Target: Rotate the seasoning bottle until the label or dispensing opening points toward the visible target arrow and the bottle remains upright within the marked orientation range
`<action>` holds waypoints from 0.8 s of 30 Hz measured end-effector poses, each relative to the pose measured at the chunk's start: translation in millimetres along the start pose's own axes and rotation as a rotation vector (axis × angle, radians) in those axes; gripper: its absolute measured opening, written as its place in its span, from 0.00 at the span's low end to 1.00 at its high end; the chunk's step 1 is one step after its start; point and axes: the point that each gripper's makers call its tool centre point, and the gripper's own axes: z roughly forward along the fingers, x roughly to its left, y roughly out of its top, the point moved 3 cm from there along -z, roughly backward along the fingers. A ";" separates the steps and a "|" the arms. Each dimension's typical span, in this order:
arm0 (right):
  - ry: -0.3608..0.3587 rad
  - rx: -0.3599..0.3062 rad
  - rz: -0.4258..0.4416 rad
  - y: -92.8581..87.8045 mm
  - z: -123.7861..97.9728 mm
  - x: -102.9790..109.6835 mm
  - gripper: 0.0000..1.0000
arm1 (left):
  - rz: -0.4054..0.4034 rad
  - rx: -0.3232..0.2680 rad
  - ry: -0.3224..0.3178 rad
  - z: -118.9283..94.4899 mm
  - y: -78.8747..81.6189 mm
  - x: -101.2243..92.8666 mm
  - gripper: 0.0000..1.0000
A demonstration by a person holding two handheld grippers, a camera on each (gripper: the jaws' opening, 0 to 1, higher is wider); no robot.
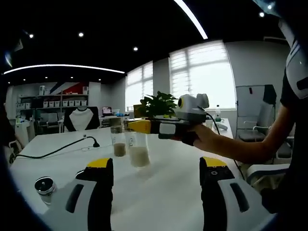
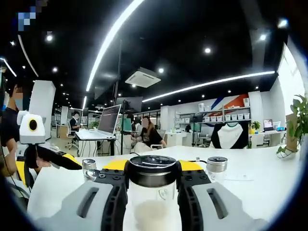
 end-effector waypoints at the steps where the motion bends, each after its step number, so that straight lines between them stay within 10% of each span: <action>1: 0.002 -0.002 0.005 0.2 -1.9 -0.5 0.36 | 0.001 0.003 -0.003 0.7 -0.4 -1.4 0.78; 24: 0.073 -0.029 0.020 5.2 -39.5 46.0 0.36 | 0.009 0.055 -0.068 4.7 -14.2 -18.8 0.78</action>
